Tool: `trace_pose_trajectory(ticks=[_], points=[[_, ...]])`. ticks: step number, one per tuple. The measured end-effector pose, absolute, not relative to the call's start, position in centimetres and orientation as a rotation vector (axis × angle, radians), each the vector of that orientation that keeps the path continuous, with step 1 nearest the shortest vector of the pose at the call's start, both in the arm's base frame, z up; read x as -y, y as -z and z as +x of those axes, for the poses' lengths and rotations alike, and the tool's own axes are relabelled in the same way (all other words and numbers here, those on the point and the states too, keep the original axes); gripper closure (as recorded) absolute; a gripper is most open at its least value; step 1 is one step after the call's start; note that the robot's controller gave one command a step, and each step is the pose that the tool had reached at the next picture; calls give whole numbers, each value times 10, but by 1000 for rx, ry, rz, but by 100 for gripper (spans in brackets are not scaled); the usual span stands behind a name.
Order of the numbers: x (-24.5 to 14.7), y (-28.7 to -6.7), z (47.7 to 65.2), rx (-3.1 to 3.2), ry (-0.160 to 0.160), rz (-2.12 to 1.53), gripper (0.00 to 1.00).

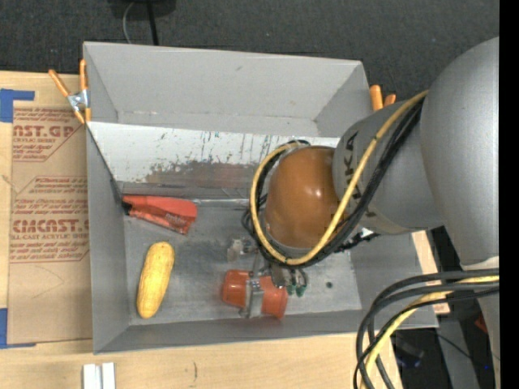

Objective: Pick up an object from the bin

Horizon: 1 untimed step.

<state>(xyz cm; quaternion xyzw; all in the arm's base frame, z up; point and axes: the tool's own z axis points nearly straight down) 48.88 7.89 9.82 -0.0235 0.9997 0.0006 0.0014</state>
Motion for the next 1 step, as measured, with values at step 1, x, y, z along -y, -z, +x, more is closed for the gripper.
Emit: trace_pose_trajectory(ticks=[1], points=[[-59,-70,479,-3138,-5,-5,100]])
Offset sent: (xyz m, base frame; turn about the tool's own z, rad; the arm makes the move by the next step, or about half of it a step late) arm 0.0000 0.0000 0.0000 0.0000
